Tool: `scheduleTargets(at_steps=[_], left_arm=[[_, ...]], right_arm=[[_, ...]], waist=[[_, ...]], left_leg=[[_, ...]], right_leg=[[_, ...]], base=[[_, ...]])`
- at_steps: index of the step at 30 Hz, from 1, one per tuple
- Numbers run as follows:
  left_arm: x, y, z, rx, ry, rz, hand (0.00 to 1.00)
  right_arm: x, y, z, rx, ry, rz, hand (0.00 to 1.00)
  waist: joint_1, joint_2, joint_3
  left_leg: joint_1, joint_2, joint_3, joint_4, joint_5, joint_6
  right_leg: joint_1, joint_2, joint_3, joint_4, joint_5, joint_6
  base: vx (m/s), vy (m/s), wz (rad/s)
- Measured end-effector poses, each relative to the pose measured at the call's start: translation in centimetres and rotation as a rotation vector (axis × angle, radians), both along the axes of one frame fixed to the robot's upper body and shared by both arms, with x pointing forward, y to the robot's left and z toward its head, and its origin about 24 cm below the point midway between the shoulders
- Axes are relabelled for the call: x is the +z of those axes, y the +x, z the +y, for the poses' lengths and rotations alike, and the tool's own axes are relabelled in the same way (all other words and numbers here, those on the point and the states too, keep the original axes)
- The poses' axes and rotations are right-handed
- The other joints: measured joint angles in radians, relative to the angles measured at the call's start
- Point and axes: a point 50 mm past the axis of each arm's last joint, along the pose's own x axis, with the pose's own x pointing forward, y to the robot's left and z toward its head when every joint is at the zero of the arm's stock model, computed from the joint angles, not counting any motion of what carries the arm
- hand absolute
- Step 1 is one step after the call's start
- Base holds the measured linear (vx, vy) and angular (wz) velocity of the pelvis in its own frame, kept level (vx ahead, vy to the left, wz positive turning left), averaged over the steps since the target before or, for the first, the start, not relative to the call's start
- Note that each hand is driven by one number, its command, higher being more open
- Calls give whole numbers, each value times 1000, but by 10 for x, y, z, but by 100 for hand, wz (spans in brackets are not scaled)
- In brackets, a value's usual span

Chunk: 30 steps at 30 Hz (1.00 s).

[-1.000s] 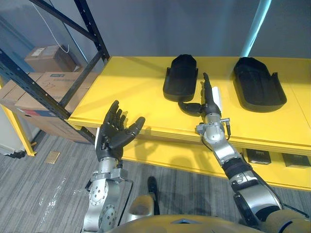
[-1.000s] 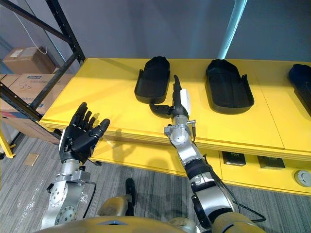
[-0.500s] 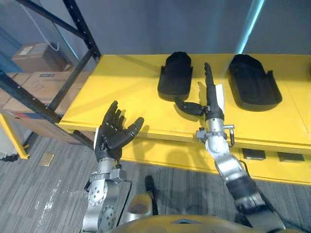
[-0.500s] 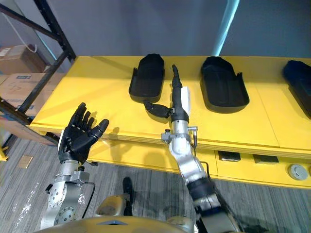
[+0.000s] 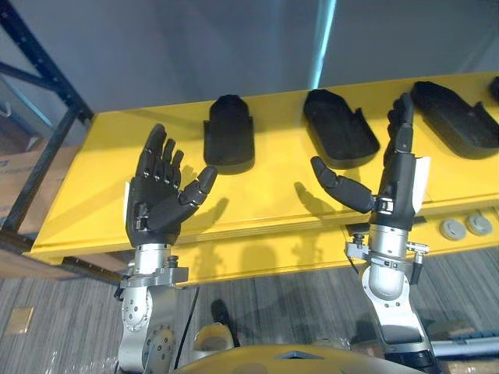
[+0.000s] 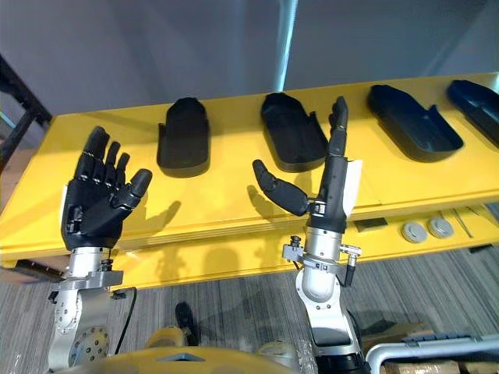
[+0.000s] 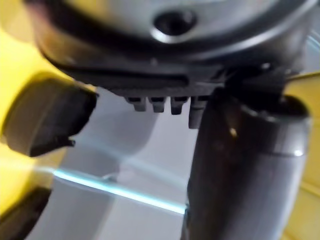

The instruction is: Walk over and take three plastic housings, then place them on the shelf

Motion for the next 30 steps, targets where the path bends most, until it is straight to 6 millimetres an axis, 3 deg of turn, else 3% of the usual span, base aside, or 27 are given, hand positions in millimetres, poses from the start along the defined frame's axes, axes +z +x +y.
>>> scheduleTargets(at_steps=[5,8,10,13,16,17,19,21,23,26,28,30], left_arm=[[15,6,-7,-50,-8,-84,100],[23,14,-12,-67,-5,-108,100],[28,19,-17,-63,11,-120,100],[31,23,-27,-97,-9,-127,100],[31,23,-38,-150,-23,-125,100],[31,23,-41,-170,-17,-122,100],[28,24,-42,-171,48,-108,100],[29,28,-19,-128,158,-86,100],[34,28,7,-40,157,-86,100],[35,22,32,58,26,-105,100],[34,17,35,76,14,-125,100],[31,17,29,67,-20,-122,100]], right_arm=[[-7,-12,-31,-161,73,59,100],[-26,-36,-55,-283,167,155,100],[-44,-62,-69,-357,263,239,100],[-55,-89,-73,-403,350,306,100],[-52,-90,-66,-346,351,304,100],[-48,-87,-64,-316,340,285,100],[-38,-72,-58,-215,304,238,100],[-23,-35,-42,-43,270,158,100],[-14,-8,-27,80,239,121,100],[-22,6,-20,125,229,165,100],[-42,2,-21,88,274,251,100],[-68,-14,-19,44,362,360,100]], waist=[[-54,-5,-8],[-114,-11,-24],[-164,-16,-26],[-208,-19,-32],[-220,-14,-43],[-219,-13,-48],[-202,-8,-61],[-132,-8,-84],[-81,-1,-89],[-42,21,-104],[-36,12,-98],[-38,0,-89]], left_leg=[[53,20,151,0,-13,-9],[93,30,261,1,-24,-21],[137,42,332,0,-36,-38],[168,64,396,0,-47,-59],[169,91,412,0,-46,-72],[162,94,388,0,-46,-73],[138,79,228,5,-73,-88],[82,33,-110,88,-189,-84],[54,4,-280,192,-289,-67],[33,2,-329,274,-351,-64],[26,-3,-337,288,-360,-60],[34,-16,-347,288,-364,-54]], right_leg=[[-64,13,155,-24,41,-9],[-99,26,260,-46,72,-13],[-106,45,326,-60,84,-16],[-125,67,357,-68,80,-18],[-143,90,348,-76,82,-18],[-153,96,348,-74,83,-19],[-168,113,362,-76,89,-37],[-183,143,444,-92,115,-73],[-190,166,502,-92,123,-81],[-180,177,521,-87,131,-74],[-183,173,523,-78,130,-76],[-193,166,543,-52,128,-77]], base=[[-24,36,-92],[8,37,-107],[6,11,-95],[-24,-17,-75],[-18,-49,-36],[-6,-82,-15],[20,-69,-23],[61,-40,-81],[26,12,-97],[75,44,-28],[79,66,5],[37,99,-16]])
